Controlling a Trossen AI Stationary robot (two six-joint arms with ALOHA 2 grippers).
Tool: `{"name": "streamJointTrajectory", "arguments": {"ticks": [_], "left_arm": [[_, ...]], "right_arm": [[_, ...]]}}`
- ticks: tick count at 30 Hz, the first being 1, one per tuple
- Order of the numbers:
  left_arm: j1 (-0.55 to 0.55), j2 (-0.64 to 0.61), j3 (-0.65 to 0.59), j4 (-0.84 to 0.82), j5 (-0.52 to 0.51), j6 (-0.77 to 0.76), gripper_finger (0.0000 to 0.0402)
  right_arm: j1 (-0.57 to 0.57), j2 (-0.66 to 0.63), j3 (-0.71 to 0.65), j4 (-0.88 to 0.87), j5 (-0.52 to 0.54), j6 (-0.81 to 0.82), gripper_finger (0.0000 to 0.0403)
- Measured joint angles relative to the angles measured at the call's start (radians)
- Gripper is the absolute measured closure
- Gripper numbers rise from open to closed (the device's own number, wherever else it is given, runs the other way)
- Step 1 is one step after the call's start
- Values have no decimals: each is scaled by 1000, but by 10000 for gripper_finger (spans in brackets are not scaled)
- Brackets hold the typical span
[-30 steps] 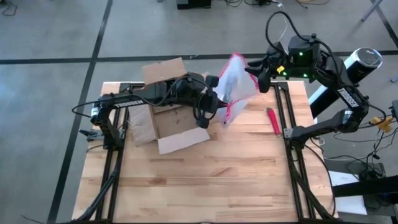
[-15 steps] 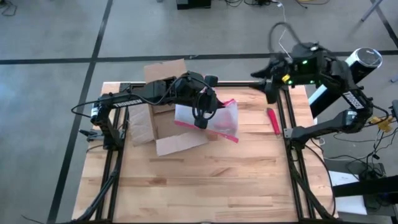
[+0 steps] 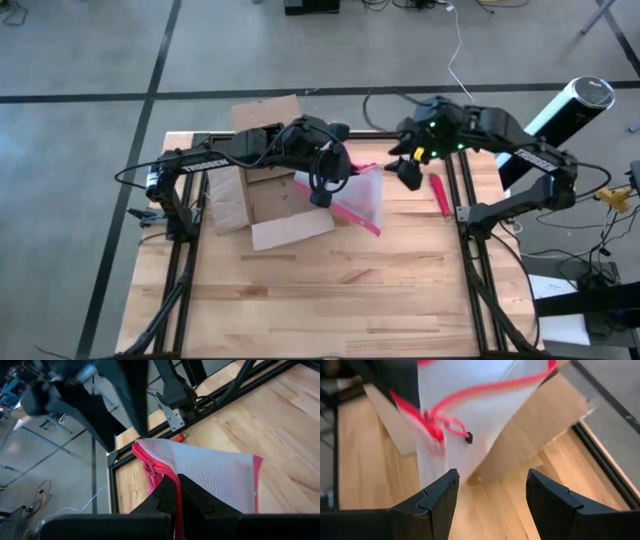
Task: Unpack boxes
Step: Close the zip bag
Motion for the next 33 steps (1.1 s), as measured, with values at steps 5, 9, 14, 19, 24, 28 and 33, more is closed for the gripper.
{"name": "streamJointTrajectory", "arguments": {"ticks": [5,9,14,19,24,28,33], "left_arm": [[0,0,0,-6,52,-18,401],[-1,0,1,-7,67,-33,401],[0,0,2,-7,82,-47,401],[-1,0,2,-9,120,-52,401],[-1,-2,3,-32,120,-61,401],[0,-3,3,-83,119,-73,401],[0,-3,3,-110,118,-78,401]], "right_arm": [[-1,0,-75,16,-35,-78,199],[0,0,-109,130,-93,-90,199],[2,21,-122,202,-130,-119,199],[4,72,-124,248,-234,-151,199],[15,95,-124,289,-280,-170,199],[20,94,-125,332,-312,-173,199],[22,93,-125,392,-330,-154,232]]}}
